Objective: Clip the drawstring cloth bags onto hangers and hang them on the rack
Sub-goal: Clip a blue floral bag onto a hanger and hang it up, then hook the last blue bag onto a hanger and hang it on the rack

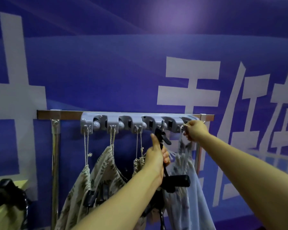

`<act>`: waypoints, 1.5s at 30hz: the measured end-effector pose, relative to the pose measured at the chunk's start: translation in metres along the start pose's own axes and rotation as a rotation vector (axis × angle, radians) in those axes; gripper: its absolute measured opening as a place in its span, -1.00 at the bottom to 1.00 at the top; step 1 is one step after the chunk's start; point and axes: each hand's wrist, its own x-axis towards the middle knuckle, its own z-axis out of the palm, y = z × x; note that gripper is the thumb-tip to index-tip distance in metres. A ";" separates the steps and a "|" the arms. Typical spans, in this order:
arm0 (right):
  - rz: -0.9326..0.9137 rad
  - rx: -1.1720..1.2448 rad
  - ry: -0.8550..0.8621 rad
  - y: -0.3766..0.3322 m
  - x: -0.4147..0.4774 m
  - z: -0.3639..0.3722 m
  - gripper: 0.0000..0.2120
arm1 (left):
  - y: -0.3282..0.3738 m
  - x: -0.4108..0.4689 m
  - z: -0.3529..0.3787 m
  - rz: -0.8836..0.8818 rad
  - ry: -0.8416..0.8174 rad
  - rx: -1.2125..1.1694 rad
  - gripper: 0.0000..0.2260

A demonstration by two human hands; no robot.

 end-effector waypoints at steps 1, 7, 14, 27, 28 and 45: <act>0.031 0.046 -0.006 0.002 -0.001 0.002 -0.72 | -0.001 0.000 -0.002 0.014 0.007 -0.020 -0.47; -0.027 -0.078 0.064 0.011 -0.021 0.003 -0.75 | -0.002 -0.010 -0.028 -0.077 -0.056 0.029 -0.43; -0.412 -0.107 0.341 -0.052 -0.082 -0.001 -0.86 | 0.033 -0.050 -0.088 -0.134 0.083 0.089 -0.39; -0.608 0.196 -0.447 -0.184 -0.349 0.127 -0.86 | 0.157 -0.272 -0.266 0.148 0.567 0.425 -0.64; -0.617 0.191 -0.531 -0.184 -0.373 0.141 -0.85 | 0.164 -0.292 -0.282 0.187 0.642 0.469 -0.67; -0.586 -0.117 -0.786 -0.184 -0.531 0.287 -0.74 | 0.183 -0.416 -0.449 0.121 1.014 1.104 -0.80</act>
